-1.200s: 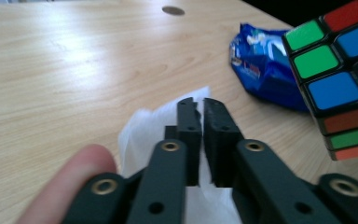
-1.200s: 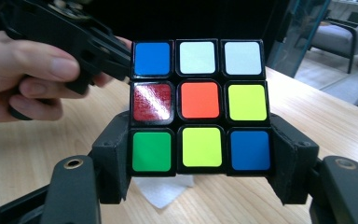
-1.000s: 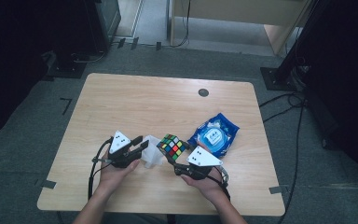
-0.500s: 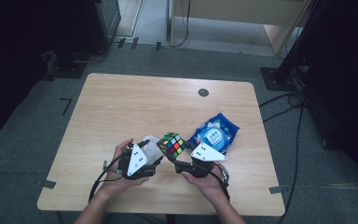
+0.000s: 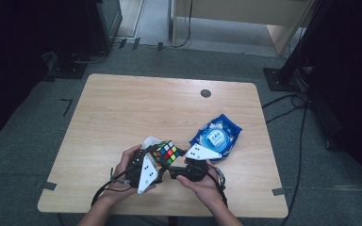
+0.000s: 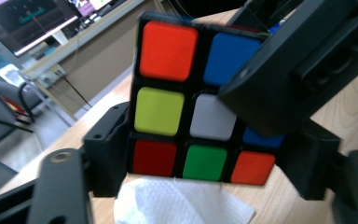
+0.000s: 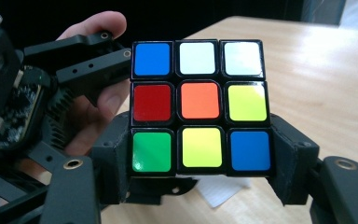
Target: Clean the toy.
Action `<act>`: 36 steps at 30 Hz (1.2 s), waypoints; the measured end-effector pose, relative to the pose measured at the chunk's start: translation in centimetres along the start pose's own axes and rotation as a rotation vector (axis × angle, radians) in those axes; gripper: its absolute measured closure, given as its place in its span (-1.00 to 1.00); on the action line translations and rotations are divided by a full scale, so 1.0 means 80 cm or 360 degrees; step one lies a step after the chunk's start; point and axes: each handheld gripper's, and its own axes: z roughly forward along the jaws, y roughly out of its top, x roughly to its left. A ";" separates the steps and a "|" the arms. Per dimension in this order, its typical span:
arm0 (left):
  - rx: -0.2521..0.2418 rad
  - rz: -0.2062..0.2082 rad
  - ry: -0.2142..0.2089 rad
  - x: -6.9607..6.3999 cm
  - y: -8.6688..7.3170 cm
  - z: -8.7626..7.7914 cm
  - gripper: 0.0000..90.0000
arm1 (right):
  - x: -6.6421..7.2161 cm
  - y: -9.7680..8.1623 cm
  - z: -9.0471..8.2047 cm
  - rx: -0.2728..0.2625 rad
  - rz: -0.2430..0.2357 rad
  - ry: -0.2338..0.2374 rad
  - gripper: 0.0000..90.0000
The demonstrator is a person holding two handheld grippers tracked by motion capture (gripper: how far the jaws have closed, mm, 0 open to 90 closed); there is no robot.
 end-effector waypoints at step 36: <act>0.0126 -0.0822 0.0079 0.084 -0.071 -0.083 -0.25 | -0.016 -0.016 0.098 0.0149 -0.0077 -0.0073 0.12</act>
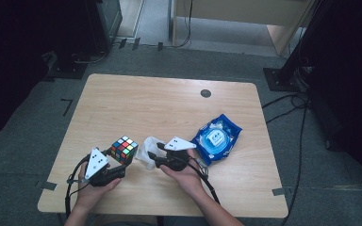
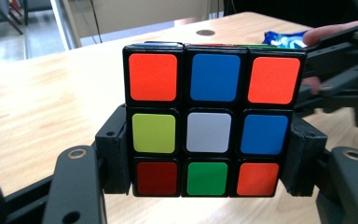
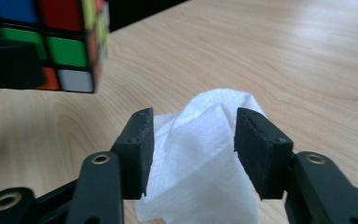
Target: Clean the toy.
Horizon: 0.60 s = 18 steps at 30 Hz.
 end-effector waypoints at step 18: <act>0.0041 0.0010 -0.0051 -0.008 -0.003 0.009 -0.25 | -0.003 0.022 -0.031 -0.0127 -0.0154 -0.0046 1.00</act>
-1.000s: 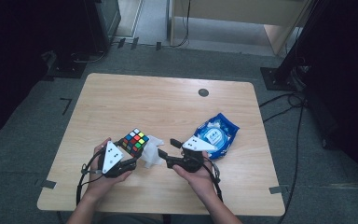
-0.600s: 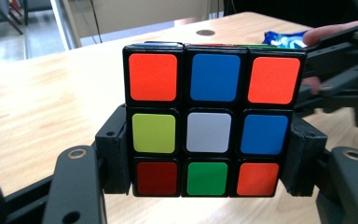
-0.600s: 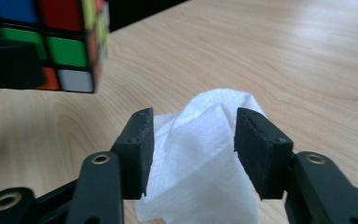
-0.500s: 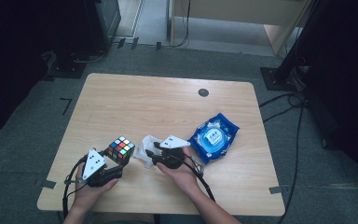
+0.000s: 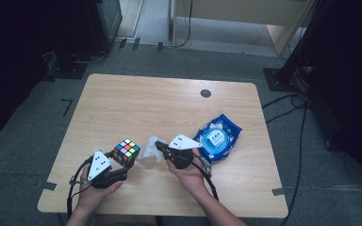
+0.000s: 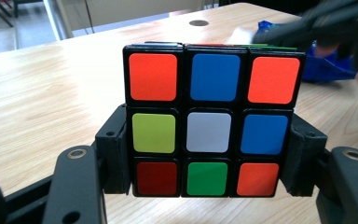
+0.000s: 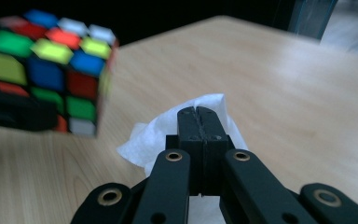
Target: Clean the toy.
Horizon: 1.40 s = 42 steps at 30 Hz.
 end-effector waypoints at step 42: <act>-0.0088 0.0191 -0.0379 -0.063 0.034 0.054 -0.24 | 0.009 0.004 -0.071 -0.0280 -0.0051 0.0071 1.00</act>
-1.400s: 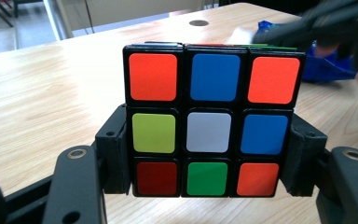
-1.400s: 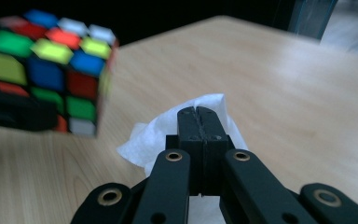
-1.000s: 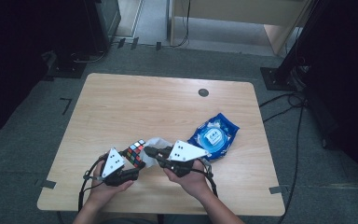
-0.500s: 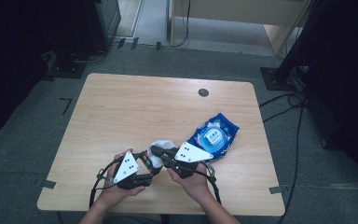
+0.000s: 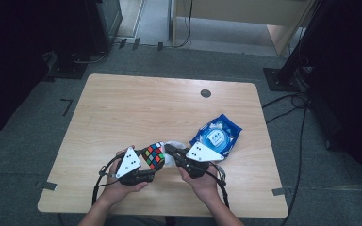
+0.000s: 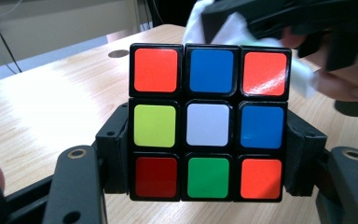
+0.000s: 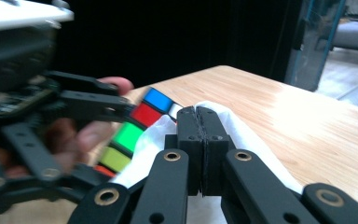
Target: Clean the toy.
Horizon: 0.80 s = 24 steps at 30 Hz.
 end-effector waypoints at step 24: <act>-0.0063 -0.0041 -0.0045 -0.004 0.009 -0.005 -0.24 | -0.018 -0.020 0.006 0.0071 0.0063 -0.0142 0.98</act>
